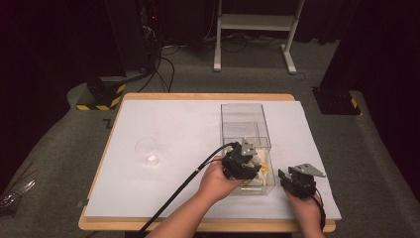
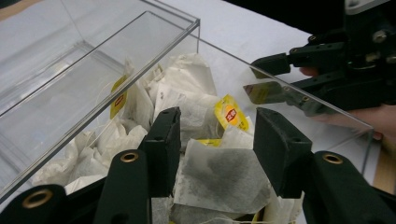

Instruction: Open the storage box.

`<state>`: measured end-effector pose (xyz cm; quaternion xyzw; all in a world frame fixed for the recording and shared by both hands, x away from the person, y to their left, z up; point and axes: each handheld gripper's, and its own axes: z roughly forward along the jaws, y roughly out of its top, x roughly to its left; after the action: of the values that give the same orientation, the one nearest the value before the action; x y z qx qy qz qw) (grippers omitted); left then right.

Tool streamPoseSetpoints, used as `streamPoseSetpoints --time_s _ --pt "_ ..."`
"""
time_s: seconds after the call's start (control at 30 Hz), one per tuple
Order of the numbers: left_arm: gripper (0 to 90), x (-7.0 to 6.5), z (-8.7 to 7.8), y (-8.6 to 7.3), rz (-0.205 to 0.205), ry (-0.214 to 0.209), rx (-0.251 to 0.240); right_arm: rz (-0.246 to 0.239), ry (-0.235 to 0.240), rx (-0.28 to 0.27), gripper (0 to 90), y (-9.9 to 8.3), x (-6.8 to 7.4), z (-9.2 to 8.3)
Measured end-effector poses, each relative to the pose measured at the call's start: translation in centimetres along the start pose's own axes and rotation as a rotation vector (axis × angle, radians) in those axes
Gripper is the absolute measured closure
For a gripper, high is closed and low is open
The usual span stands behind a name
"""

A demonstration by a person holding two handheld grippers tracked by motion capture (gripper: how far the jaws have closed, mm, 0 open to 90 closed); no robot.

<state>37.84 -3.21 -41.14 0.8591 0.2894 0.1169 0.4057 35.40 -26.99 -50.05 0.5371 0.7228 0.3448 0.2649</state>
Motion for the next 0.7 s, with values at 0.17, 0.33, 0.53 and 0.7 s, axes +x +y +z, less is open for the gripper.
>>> streamPoseSetpoints --time_s 0.17,0.33,0.53,0.7 --pt "53.2 0.0 0.5 -0.1 -0.009 0.006 0.032 0.002 0.002 0.0 56.2 0.0 0.0 0.0" --pt "57.6 -0.1 0.5 -0.1 0.008 0.018 0.058 0.0 0.003 0.0 56.2 0.0 0.0 0.0" --pt "59.3 0.0 1.0 -0.4 0.0 -0.002 0.093 -0.005 0.002 -0.003 56.1 0.0 0.0 0.0" --pt "63.4 -0.3 1.3 -0.5 0.03 0.008 0.112 -0.008 0.002 0.0 56.1 0.0 0.1 0.0"
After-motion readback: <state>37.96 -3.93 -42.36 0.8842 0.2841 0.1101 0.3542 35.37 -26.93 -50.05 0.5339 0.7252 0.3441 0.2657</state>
